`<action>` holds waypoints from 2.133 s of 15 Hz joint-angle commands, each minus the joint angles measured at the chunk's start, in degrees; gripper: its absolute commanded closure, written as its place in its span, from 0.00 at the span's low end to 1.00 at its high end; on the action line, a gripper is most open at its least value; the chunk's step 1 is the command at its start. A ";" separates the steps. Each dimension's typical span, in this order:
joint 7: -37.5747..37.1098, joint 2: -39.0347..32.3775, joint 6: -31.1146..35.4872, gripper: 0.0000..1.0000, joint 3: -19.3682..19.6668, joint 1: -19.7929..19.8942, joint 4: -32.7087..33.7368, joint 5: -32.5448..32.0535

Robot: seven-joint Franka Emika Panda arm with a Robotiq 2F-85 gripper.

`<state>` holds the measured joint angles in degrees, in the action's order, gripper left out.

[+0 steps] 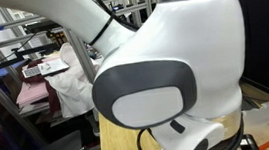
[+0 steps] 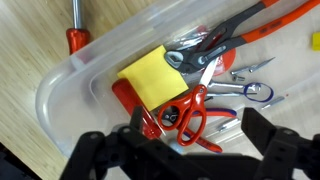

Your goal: Remove the red pair of scissors from the clear container on the right side of the table

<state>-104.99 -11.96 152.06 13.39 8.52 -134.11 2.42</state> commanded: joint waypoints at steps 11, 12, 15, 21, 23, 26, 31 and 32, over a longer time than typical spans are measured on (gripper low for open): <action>-10.28 -7.16 4.46 0.00 4.08 -1.55 0.44 0.86; -10.44 -7.70 4.39 0.00 4.23 -1.57 0.51 1.14; -11.96 -9.23 4.15 0.00 4.37 -1.45 0.49 2.70; -11.40 -10.85 4.05 0.00 3.48 -0.86 1.14 6.60; -11.15 -11.48 4.05 0.00 3.32 -0.66 1.38 7.55; -9.00 -12.46 4.07 0.00 1.62 0.70 1.94 10.52; -6.45 -14.15 4.18 0.00 1.03 1.35 3.34 13.43; -6.25 -14.35 4.24 0.00 1.18 1.29 3.46 13.43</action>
<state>-113.40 -24.90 155.71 15.61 8.52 -131.93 14.12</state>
